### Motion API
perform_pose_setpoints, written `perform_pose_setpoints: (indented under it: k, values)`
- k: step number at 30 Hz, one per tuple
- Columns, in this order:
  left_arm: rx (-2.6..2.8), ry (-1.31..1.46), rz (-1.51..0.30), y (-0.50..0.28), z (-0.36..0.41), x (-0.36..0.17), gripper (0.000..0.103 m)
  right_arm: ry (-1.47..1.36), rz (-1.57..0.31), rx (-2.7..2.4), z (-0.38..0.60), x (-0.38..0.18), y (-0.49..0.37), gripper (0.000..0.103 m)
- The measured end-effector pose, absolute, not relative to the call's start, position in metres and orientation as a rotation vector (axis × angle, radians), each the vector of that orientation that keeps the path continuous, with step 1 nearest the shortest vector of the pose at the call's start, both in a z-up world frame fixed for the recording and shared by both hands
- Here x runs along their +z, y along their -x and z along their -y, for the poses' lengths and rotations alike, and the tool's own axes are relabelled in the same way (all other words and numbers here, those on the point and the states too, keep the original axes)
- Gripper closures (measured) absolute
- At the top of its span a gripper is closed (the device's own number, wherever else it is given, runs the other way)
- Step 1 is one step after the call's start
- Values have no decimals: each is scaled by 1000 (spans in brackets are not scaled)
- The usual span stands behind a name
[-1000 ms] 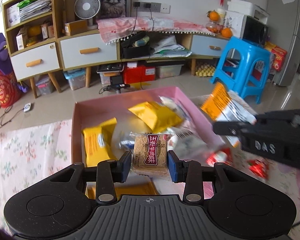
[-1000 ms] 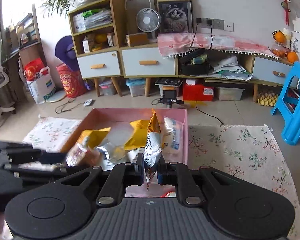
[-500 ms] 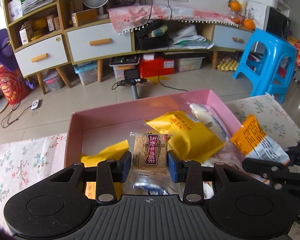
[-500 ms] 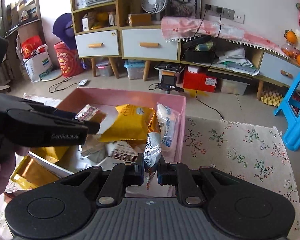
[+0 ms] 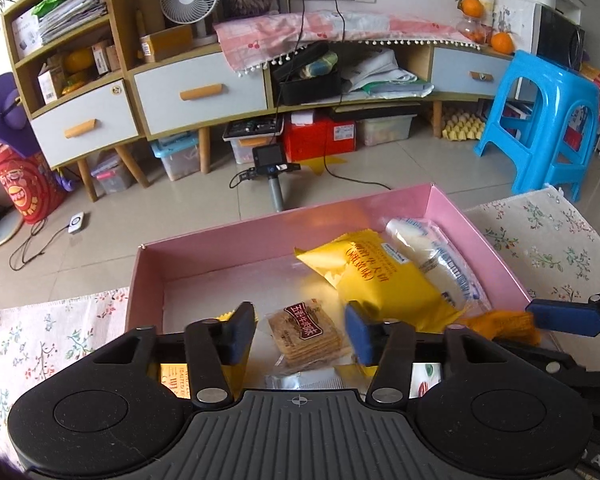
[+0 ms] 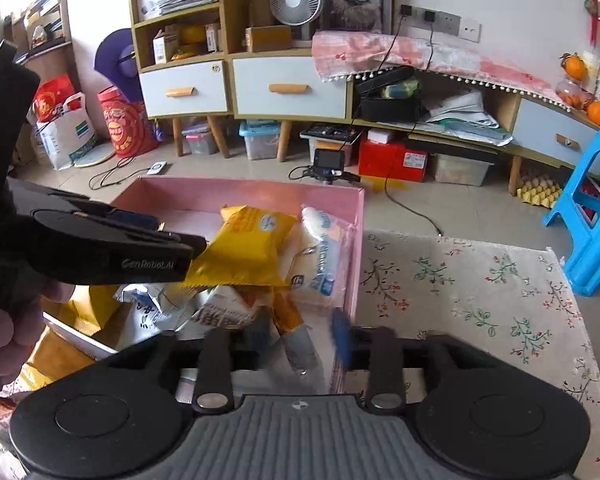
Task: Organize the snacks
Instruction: 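Carry both packs into the pink box and open both tools to release them, then withdraw both open tools from the box back over the snack pile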
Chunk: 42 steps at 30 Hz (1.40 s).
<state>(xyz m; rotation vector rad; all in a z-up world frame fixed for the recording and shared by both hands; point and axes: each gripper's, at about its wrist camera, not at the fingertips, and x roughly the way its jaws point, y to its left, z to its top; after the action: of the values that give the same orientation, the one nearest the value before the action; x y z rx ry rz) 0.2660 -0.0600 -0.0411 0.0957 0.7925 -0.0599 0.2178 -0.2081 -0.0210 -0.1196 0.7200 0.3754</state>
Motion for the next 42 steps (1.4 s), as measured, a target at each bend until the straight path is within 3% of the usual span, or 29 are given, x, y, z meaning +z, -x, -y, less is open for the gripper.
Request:
perform_pose_setpoints:
  k: [7,22,33,42]
  values:
    - [-53,-92,-792,-255,57,-31,41,106,-690,373,208,-7,-207,54]
    - [-57,-48,-788,-196,44,2,21,123,-672,374,205,17,-164,28]
    - [-56,-21,-795,-144,36,7,8,170,-680,412,199,27,-124,16]
    - [-41,-5,-785,-97,23,7,6,185,-694,428,195,24,-98,15]
